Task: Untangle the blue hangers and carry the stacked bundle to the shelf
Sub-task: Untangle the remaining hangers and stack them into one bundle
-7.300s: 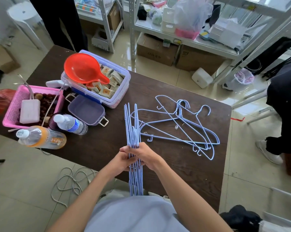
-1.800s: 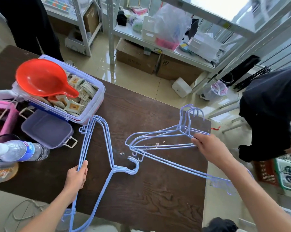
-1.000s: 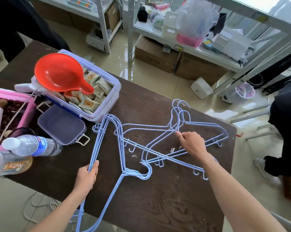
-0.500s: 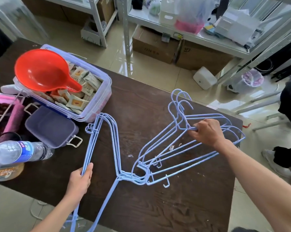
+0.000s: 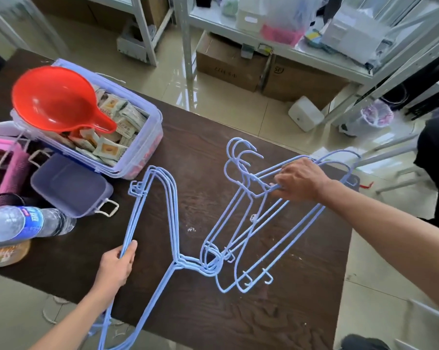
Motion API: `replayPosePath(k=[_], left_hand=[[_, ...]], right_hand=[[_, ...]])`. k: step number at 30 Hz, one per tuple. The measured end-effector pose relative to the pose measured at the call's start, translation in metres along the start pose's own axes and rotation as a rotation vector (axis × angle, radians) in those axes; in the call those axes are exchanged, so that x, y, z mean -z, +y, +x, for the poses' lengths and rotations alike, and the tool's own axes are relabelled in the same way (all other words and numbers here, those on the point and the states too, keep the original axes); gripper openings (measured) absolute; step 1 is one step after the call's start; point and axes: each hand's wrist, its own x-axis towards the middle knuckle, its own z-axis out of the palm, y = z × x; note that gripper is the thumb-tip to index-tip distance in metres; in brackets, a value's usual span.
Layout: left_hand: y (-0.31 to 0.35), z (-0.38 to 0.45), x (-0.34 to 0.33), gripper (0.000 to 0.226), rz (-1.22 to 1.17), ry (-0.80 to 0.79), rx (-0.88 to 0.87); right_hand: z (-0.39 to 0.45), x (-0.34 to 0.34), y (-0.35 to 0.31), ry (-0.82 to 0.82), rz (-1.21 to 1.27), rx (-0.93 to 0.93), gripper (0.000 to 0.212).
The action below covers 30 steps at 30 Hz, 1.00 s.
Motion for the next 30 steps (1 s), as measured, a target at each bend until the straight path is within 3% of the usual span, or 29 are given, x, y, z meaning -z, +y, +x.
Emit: replayPosePath(k=[3, 10, 13, 17, 22, 30], left_hand=[[0.0, -0.002, 0.001, 0.043, -0.027, -0.012, 0.019], [0.004, 0.002, 0.006, 0.052, -0.056, -0.073, 0.041], [0.004, 0.001, 0.009, 0.055, -0.011, -0.141, 0.016], [-0.001, 0.001, 0.009, 0.053, 0.071, -0.188, 0.003], [0.005, -0.004, 0.005, 0.047, 0.075, -0.145, 0.011], [0.01, -0.005, 0.013, 0.052, 0.078, -0.266, 0.056]], right_hand=[[-0.011, 0.008, 0.009, 0.099, 0.045, -0.209, 0.051], [-0.044, 0.006, 0.022, 0.029, 0.016, -0.457, 0.052], [-0.043, 0.0, 0.014, -0.101, 0.026, -0.417, 0.038], [-0.03, -0.004, 0.0, -0.153, 0.046, -0.306, 0.037], [-0.009, -0.002, -0.017, -0.292, 0.031, -0.37, 0.033], [-0.011, 0.011, -0.043, -0.218, -0.051, -0.341, 0.028]])
